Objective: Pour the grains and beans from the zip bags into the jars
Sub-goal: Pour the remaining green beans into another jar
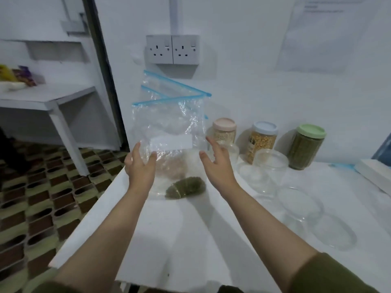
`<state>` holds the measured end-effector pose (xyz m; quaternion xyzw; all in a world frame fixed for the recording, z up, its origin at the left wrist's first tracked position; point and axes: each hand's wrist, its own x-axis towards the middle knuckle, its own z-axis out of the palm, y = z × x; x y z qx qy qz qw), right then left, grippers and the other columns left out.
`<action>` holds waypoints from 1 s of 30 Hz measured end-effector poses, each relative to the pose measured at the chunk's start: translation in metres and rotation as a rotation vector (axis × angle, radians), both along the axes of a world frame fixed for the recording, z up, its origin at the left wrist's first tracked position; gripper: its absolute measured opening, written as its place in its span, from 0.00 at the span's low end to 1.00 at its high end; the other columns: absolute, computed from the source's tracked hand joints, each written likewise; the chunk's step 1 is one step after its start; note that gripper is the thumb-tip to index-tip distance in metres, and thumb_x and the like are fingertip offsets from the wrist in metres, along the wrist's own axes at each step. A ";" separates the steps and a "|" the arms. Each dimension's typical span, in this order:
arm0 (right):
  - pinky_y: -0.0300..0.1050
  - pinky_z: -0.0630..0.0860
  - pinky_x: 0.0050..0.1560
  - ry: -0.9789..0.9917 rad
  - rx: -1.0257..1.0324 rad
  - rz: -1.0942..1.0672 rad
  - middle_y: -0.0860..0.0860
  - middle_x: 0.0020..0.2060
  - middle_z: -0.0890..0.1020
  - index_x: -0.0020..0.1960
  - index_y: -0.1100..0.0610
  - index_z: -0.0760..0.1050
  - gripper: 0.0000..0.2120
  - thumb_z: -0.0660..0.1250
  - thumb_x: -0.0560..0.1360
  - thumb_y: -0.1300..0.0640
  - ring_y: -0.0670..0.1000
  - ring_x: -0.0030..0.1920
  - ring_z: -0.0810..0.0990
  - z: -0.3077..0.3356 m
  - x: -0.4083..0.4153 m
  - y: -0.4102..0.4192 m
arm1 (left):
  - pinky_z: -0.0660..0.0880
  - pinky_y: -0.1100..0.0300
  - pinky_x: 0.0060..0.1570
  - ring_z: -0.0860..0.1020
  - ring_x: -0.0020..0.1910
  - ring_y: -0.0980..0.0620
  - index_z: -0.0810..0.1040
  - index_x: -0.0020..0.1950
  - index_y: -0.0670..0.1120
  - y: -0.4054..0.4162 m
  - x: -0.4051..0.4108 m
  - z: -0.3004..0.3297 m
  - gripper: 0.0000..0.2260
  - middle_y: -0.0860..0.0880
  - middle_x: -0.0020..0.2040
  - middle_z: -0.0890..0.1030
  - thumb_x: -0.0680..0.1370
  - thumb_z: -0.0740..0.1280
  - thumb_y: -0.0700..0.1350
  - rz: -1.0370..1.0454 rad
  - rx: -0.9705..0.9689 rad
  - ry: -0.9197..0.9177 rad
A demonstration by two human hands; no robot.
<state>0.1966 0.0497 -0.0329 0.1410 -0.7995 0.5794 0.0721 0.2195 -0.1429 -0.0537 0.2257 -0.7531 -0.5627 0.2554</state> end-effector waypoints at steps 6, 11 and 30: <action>0.46 0.57 0.76 -0.071 0.090 -0.031 0.55 0.75 0.64 0.78 0.45 0.61 0.26 0.62 0.82 0.49 0.54 0.75 0.61 -0.010 -0.040 -0.034 | 0.62 0.54 0.69 0.61 0.76 0.45 0.54 0.80 0.58 -0.050 -0.017 -0.020 0.34 0.48 0.80 0.58 0.79 0.68 0.52 -0.196 0.060 -0.160; 0.50 0.65 0.70 -0.062 0.123 -0.099 0.51 0.59 0.76 0.77 0.45 0.64 0.27 0.67 0.79 0.49 0.53 0.65 0.68 -0.012 -0.042 -0.035 | 0.65 0.57 0.63 0.64 0.75 0.47 0.62 0.79 0.53 -0.052 -0.014 -0.024 0.29 0.49 0.77 0.65 0.80 0.68 0.42 -0.131 0.121 -0.062; 0.59 0.53 0.76 0.402 0.365 -0.420 0.59 0.77 0.56 0.79 0.43 0.57 0.31 0.63 0.78 0.42 0.58 0.78 0.53 0.001 -0.022 0.056 | 0.55 0.66 0.59 0.70 0.57 0.59 0.74 0.63 0.65 0.024 0.008 0.039 0.28 0.69 0.58 0.77 0.75 0.63 0.33 -0.279 -0.516 0.488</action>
